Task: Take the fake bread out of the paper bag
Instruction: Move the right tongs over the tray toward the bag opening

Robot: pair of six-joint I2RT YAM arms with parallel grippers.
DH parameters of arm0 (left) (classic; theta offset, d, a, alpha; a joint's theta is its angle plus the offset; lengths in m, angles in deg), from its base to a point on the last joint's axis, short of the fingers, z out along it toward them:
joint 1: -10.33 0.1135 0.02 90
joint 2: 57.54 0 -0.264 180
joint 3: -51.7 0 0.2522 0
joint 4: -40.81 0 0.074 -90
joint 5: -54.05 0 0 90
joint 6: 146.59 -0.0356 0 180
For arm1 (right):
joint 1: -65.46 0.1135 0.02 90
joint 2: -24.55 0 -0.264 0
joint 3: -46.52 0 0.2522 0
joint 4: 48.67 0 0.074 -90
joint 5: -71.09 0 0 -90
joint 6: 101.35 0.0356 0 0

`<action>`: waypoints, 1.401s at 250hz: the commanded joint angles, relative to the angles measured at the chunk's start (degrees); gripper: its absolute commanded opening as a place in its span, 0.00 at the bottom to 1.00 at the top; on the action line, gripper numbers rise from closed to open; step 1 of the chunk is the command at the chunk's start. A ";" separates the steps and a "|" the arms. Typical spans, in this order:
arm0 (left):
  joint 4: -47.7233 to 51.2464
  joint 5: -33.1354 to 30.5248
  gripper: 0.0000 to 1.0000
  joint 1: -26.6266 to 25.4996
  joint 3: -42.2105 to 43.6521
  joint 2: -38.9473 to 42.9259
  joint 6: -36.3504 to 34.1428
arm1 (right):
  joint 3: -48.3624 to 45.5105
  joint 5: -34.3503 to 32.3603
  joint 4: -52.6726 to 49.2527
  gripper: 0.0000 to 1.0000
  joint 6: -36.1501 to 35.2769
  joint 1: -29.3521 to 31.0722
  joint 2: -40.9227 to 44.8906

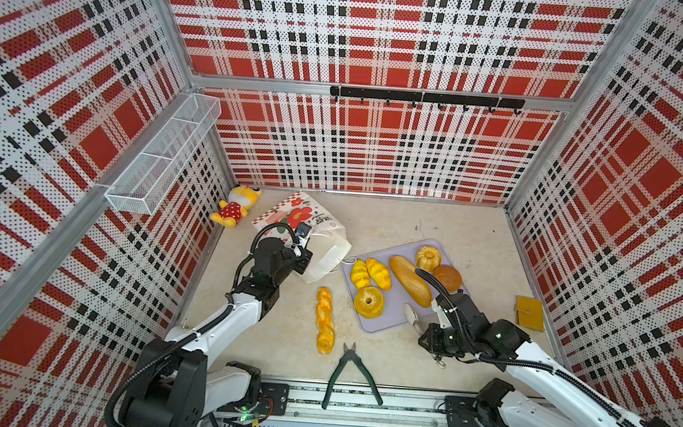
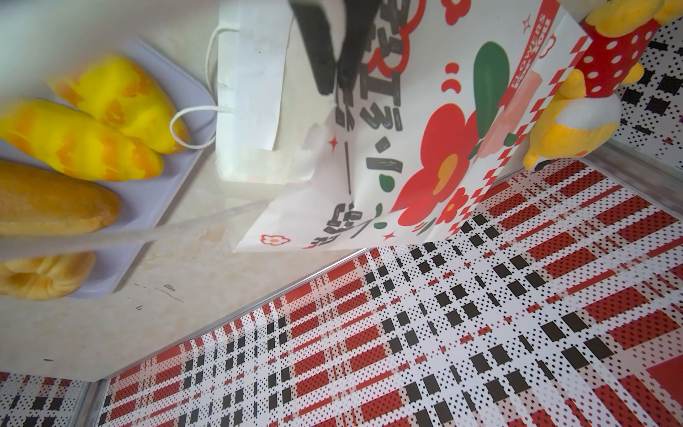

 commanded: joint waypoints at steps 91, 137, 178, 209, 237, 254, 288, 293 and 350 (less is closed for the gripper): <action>0.05 -0.04 0.00 -0.50 -0.65 1.25 0.16 | 17.20 2.78 -2.30 0.00 -4.29 0.90 -5.15; 0.19 -0.10 0.00 -0.59 -0.62 1.57 -0.17 | 18.07 5.43 3.36 0.00 -5.23 1.67 -10.21; 1.15 -0.42 0.00 -0.49 -0.81 1.85 -2.03 | 22.82 8.38 7.10 0.00 -7.79 3.12 -14.92; 1.91 0.14 0.00 -0.46 -1.00 2.19 -2.70 | 24.90 13.48 13.96 0.00 -7.03 4.06 -19.13; 1.94 1.35 0.00 -0.47 -0.63 2.71 -2.93 | 23.31 17.82 25.99 0.03 -1.76 4.68 -22.41; 1.93 2.26 0.00 -0.46 -0.36 2.94 -3.17 | 21.00 18.42 35.88 0.03 4.01 5.25 -24.89; 1.92 4.48 0.00 -0.48 0.07 3.30 -4.02 | 21.99 17.38 48.58 0.03 9.75 7.79 -32.32; 1.87 4.88 0.00 -0.51 0.08 3.26 -4.25 | 22.77 17.30 49.53 0.03 10.18 8.11 -33.71; 1.84 9.21 0.00 -0.21 1.63 4.60 -7.69 | 28.22 16.79 67.92 0.04 18.99 10.11 -48.84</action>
